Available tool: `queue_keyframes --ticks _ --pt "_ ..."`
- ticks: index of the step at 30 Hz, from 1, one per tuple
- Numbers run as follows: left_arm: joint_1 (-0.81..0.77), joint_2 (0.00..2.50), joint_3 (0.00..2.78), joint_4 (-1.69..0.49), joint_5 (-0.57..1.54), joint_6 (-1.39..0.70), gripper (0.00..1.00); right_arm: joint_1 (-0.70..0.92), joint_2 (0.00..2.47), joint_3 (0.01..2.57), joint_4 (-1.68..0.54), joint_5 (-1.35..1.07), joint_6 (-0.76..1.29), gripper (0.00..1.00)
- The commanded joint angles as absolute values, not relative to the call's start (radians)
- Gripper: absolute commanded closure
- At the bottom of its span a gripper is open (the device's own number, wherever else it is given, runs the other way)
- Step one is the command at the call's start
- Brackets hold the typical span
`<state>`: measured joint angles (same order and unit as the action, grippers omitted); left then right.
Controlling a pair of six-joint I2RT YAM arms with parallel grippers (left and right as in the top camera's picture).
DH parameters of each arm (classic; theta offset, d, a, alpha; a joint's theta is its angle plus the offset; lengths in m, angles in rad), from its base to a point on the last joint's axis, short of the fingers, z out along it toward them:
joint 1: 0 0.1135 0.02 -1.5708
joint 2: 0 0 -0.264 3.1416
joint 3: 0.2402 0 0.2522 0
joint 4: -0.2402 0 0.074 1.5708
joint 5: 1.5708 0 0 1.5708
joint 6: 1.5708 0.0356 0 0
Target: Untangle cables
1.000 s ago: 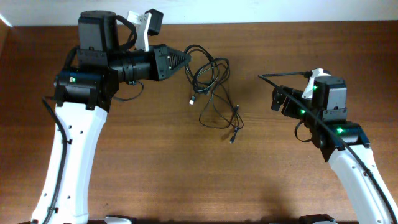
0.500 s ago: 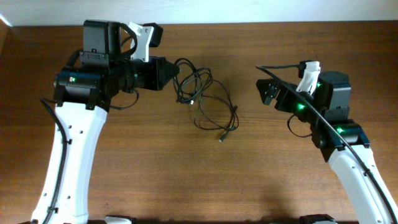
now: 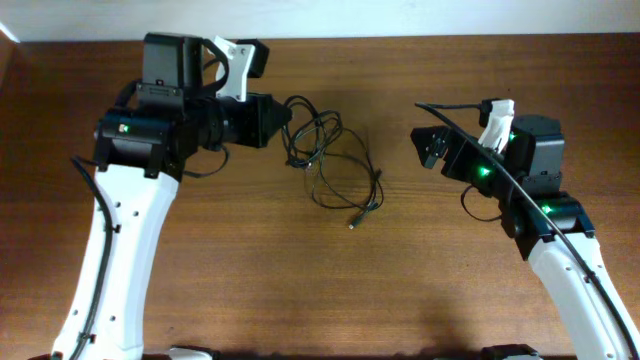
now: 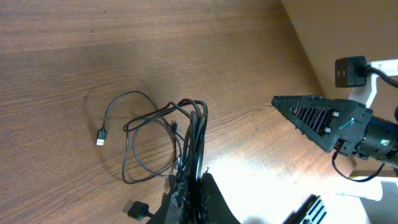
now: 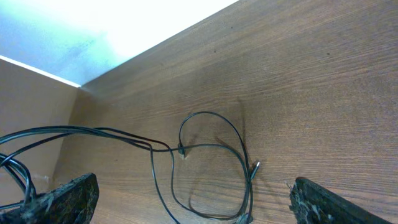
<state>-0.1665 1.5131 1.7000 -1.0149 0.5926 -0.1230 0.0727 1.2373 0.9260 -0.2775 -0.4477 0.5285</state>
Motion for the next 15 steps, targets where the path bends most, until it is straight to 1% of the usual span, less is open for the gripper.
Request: queue_keyframes --ticks 1,5,10,12,15 --pt "-0.200 1.526 1.716 -1.021 0.522 -0.107 0.98 0.072 1.237 0.937 -0.280 -0.460 0.536 0.01" --pt "-0.215 1.543 1.716 -1.019 0.510 -0.107 0.96 0.072 1.237 0.937 -0.271 -0.459 0.536 0.01" --pt "-0.215 1.578 1.716 -1.008 0.485 -0.124 0.98 0.072 1.237 0.937 -0.273 -0.461 0.536 0.01" --pt "-0.215 1.596 1.716 -1.009 0.485 -0.148 1.00 0.072 1.237 0.937 -0.276 -0.470 0.536 0.01" --pt "-0.215 1.604 1.716 -1.009 0.485 -0.216 1.00 0.072 1.237 0.937 -0.276 -0.512 0.536 0.01"
